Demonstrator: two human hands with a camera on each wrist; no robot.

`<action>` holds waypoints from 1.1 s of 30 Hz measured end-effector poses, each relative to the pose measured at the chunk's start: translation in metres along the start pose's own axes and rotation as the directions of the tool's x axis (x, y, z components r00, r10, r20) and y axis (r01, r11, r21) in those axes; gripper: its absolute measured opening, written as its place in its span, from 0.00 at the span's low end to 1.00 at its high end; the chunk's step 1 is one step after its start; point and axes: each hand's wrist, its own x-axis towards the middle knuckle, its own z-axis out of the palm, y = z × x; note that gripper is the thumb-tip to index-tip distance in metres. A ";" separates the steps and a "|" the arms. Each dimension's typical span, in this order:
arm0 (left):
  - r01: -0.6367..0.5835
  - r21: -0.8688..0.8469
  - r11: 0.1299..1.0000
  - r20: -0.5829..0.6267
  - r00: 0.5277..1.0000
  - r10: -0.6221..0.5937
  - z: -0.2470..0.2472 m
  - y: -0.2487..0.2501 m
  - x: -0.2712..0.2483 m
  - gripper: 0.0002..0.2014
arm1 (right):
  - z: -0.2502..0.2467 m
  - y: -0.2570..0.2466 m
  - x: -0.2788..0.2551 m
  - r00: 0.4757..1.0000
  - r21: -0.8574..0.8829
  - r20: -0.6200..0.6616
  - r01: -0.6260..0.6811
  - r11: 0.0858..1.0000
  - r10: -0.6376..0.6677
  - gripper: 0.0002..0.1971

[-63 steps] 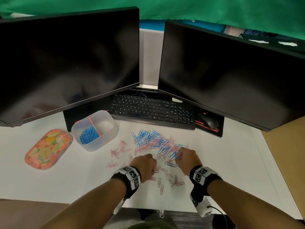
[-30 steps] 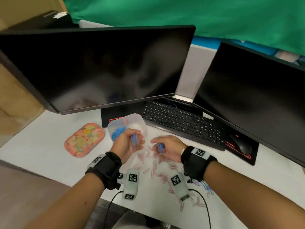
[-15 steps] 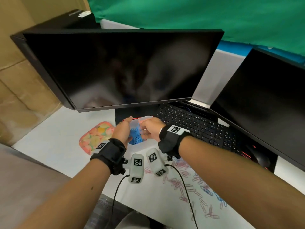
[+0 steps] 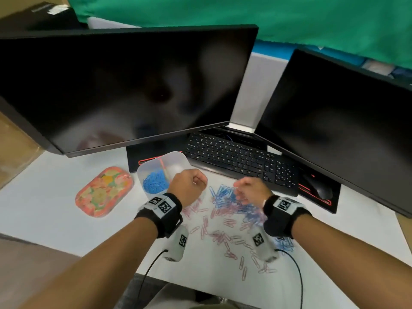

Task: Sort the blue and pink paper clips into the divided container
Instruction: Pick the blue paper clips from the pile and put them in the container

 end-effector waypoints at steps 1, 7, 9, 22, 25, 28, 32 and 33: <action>-0.009 0.066 0.998 0.038 0.999 0.007 0.009 0.001 0.002 0.10 | -0.012 0.016 -0.005 0.998 -0.036 -0.056 -0.008 0.999 0.006 0.10; -0.253 0.511 0.822 0.327 0.941 0.087 0.051 -0.004 0.011 0.15 | -0.048 0.094 -0.034 0.960 -0.156 -0.277 -0.077 0.985 0.031 0.12; -0.360 0.605 0.711 0.446 0.892 0.072 0.062 -0.007 0.007 0.20 | -0.051 0.103 -0.044 0.956 -0.225 -0.292 -0.096 0.970 0.027 0.12; -0.574 0.639 0.512 0.665 0.747 0.007 0.073 -0.030 -0.038 0.27 | -0.013 0.073 -0.020 0.966 -0.540 0.041 0.235 0.808 -0.254 0.12; -0.522 0.615 0.591 0.583 0.806 0.105 0.071 -0.030 -0.036 0.22 | -0.005 0.056 -0.010 0.958 -0.588 0.034 0.248 0.770 -0.283 0.10; -0.405 0.610 0.681 0.426 0.892 0.149 0.067 -0.025 -0.027 0.18 | 0.003 0.048 -0.004 0.971 -0.606 0.021 0.202 0.769 -0.238 0.09; -0.327 0.631 0.703 0.368 0.925 0.100 0.070 -0.015 -0.017 0.13 | 0.021 0.050 -0.001 0.989 -0.667 0.005 0.115 0.737 -0.149 0.08; -0.340 0.628 0.700 0.385 0.918 0.100 0.074 -0.014 -0.017 0.12 | 0.026 0.052 -0.001 0.991 -0.685 0.002 0.099 0.722 -0.134 0.10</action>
